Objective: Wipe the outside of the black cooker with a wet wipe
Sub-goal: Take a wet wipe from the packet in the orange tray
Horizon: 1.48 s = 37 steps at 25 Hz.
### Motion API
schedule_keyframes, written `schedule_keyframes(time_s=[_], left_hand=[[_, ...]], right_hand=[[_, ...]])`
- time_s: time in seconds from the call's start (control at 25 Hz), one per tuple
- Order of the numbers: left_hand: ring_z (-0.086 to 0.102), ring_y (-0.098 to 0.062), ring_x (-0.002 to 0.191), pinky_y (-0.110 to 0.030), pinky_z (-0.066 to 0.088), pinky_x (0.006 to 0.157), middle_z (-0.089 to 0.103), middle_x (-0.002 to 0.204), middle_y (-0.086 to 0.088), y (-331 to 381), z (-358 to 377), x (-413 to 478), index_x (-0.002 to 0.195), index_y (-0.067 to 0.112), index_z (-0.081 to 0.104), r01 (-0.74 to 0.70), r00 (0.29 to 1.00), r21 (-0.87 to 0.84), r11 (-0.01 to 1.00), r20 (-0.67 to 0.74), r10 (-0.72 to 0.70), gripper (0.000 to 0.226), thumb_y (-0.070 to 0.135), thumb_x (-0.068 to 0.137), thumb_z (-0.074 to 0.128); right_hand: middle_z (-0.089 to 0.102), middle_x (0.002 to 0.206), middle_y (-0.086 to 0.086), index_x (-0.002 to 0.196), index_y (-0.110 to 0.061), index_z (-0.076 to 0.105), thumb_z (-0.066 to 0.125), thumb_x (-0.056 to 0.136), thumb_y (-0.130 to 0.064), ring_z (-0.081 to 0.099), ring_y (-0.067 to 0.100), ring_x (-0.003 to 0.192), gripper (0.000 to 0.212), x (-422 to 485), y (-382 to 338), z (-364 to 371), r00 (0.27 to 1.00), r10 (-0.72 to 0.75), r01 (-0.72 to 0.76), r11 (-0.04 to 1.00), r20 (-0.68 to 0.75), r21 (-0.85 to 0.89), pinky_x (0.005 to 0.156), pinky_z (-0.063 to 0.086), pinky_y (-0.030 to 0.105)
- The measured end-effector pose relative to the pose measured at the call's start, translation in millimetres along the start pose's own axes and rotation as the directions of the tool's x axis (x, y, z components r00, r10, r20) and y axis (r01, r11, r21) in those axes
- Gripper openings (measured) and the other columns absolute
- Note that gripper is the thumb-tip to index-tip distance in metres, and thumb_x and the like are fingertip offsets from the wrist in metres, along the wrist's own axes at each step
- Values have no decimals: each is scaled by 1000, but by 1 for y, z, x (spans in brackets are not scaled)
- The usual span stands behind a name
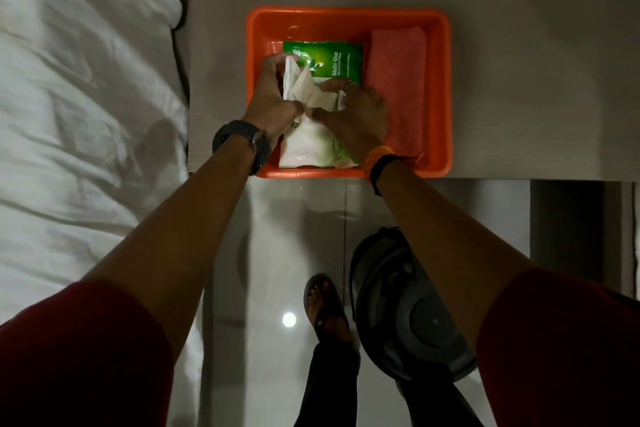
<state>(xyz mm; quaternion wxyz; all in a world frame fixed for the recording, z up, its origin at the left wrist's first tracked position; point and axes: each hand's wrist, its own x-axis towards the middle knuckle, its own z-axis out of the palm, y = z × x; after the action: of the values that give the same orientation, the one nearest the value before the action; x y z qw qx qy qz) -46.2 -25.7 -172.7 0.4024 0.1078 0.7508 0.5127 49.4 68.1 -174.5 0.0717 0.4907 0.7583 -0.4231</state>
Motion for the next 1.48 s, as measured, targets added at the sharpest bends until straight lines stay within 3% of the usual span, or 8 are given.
schedule_keyframes(time_s=[0.44,0.6,0.72,0.8,0.92,1.12,1.32,1.48], left_hand=[[56,-23,113,-52,59,92,50,131,-9,-2,0,-1,138,20,38,-17,1000,17,1000,16,17,81,-26,73,51],[56,-19,111,-39,59,90,50,133,-9,-1,0,-2,140,18,35,-20,1000,18,1000,15,20,80,-25,75,53],[46,-13,128,-19,55,95,41,148,-9,1,11,-11,150,15,25,-125,991,113,986,55,120,85,-13,81,66],[36,-15,141,-19,43,110,29,160,-11,-3,24,-20,154,10,18,-242,969,370,897,137,205,85,-3,86,68],[9,-34,154,-45,23,126,7,166,-18,-12,41,-25,156,5,19,-317,948,782,536,257,186,73,-1,92,55],[4,-47,152,-57,22,123,1,164,-27,-10,62,-26,154,-5,12,-253,967,956,151,245,70,56,13,105,34],[3,-47,152,-57,15,125,1,164,-28,20,84,-31,152,-9,13,-139,984,989,39,143,-104,55,9,104,34],[19,-38,152,-46,24,125,27,160,-20,12,133,-81,145,-1,38,-341,913,920,192,275,303,51,14,98,51]], right_hand=[[40,151,5,132,-43,60,69,89,-44,33,30,144,44,-1,-22,8,998,65,-63,993,-11,101,118,27,56],[46,144,9,119,-33,67,69,91,-38,40,33,140,29,3,-25,9,997,67,-64,992,-26,110,114,30,53],[68,120,13,107,-15,71,72,89,-22,64,29,116,19,0,-14,-4,989,60,8,894,-137,449,98,53,45],[74,102,14,99,-4,70,70,88,-10,72,31,100,13,-8,-1,-20,961,175,23,722,-214,691,85,59,42],[76,109,19,109,2,69,73,88,-6,74,35,104,24,-21,24,-38,945,284,-16,541,-164,841,89,60,45],[71,105,4,119,-13,63,59,101,-7,70,16,87,19,-52,52,-58,995,102,-36,389,-4,920,68,60,28],[59,75,1,113,-12,63,47,106,-21,55,11,62,19,-103,78,-91,973,13,-231,152,232,961,57,48,28],[56,83,-5,124,-19,62,57,98,-23,48,7,66,27,-144,133,-115,970,-117,-188,190,212,964,61,46,23]])
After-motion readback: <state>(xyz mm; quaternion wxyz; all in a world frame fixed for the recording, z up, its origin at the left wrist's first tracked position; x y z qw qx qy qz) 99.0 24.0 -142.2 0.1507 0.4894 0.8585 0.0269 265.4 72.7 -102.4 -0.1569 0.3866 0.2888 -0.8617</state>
